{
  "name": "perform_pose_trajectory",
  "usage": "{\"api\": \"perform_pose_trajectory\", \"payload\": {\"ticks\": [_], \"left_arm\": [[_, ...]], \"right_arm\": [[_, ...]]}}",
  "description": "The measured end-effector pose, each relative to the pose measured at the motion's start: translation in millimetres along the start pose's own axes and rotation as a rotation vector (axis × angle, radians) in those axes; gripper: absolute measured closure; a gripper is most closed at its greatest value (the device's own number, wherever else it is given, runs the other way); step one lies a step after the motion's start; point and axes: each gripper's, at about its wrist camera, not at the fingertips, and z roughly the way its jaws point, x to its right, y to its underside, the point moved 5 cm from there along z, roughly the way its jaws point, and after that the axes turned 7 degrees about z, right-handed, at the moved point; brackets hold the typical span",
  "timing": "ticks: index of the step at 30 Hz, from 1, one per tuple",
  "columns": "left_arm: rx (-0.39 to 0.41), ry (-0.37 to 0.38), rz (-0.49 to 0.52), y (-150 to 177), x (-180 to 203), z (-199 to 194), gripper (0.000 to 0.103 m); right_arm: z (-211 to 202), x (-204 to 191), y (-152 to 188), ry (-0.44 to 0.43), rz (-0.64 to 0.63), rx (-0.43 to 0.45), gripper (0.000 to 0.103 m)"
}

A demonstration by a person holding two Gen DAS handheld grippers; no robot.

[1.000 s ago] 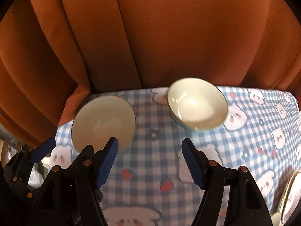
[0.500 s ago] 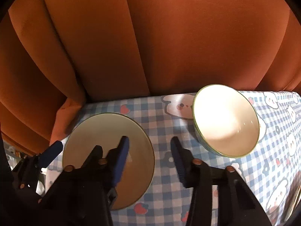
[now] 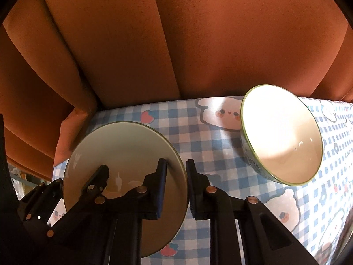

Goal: Organize plates and bowls

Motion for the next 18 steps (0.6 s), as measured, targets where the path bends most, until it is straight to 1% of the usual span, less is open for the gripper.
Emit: {"api": "perform_pose_trajectory", "payload": {"ticks": [3, 5, 10, 18], "left_arm": [[-0.006, 0.004, -0.003, 1.8, -0.5, -1.4, 0.078], [0.01, -0.004, 0.003, 1.5, -0.6, -4.4, 0.078], [0.012, 0.004, -0.003, 5.7, 0.9, -12.0, 0.078], [0.03, 0.022, -0.005, 12.3, 14.6, -32.9, 0.078]], "right_arm": [[1.1, 0.0, 2.6, 0.002, -0.006, 0.005, 0.082], [1.7, -0.3, 2.2, 0.0, -0.006, 0.006, 0.082], [-2.6, 1.3, 4.7, 0.001, -0.009, 0.006, 0.082], [-21.1, 14.4, 11.1, 0.013, -0.005, 0.008, 0.082]]}}
